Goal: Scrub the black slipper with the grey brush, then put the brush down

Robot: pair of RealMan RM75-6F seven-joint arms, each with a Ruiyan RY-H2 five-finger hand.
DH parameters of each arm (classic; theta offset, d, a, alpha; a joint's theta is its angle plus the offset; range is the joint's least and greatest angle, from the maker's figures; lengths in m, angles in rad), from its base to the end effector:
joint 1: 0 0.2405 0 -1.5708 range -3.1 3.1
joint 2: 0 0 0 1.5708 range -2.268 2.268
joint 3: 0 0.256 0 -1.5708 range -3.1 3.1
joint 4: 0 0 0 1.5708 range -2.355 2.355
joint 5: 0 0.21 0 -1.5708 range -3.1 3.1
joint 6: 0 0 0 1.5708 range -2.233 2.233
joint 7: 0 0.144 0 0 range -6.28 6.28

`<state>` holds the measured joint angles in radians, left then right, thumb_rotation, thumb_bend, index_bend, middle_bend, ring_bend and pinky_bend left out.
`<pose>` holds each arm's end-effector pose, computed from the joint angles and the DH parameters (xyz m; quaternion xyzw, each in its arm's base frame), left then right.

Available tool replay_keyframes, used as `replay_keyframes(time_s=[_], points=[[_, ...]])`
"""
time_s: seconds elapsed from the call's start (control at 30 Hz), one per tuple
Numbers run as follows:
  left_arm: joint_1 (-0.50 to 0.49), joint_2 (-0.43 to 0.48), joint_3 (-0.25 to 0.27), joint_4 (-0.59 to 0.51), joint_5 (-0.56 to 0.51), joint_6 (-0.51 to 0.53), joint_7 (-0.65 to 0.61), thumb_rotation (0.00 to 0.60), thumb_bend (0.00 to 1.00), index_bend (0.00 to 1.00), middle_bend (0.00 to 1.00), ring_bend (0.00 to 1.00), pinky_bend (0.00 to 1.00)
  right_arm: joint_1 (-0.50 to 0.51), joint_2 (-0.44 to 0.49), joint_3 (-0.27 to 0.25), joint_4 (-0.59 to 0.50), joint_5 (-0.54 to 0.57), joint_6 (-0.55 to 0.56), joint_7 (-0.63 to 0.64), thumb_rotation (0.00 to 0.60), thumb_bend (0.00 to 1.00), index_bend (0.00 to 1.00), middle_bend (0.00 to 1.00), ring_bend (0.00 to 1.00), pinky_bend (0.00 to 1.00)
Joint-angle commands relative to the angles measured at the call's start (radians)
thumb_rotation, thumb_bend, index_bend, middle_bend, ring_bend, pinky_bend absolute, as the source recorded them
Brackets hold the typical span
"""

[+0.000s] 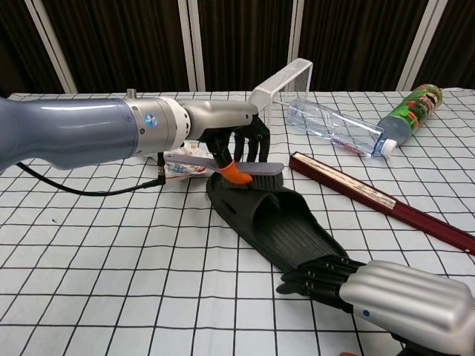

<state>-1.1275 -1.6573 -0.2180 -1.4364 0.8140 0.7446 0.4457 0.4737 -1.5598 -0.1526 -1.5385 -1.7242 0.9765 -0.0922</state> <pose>-0.0234 0.3642 -0.0715 -0.8168 -0.3579 -0.3417 0.2968 -0.1899 -0.1786 -0.0624 0.8375 -0.3740 0.3419 0.2042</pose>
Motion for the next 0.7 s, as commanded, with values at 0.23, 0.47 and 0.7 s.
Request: replay_keyframes(time_s=[0.23, 0.47, 0.7], points=[[-0.003, 0.003, 0.004, -0.015, 0.008, -0.009, -0.032, 0.6, 0.75, 0.57, 0.6, 0.42, 0.5, -0.002, -0.002, -0.007, 0.0, 0.008, 0.005, -0.011, 0.6, 0.52, 0.0, 0.0, 0.0, 0.0], [-0.006, -0.002, 0.017, -0.01, 0.041, 0.008, -0.025, 0.6, 0.75, 0.57, 0.59, 0.42, 0.49, 0.0, -0.001, -0.009, -0.003, 0.018, -0.002, -0.019, 0.6, 0.52, 0.0, 0.0, 0.0, 0.0], [0.01, 0.027, 0.044, -0.022, 0.026, 0.013, -0.019, 0.6, 0.75, 0.57, 0.59, 0.42, 0.49, -0.001, 0.004, -0.006, -0.01, 0.028, 0.005, -0.028, 0.6, 0.52, 0.0, 0.0, 0.0, 0.0]])
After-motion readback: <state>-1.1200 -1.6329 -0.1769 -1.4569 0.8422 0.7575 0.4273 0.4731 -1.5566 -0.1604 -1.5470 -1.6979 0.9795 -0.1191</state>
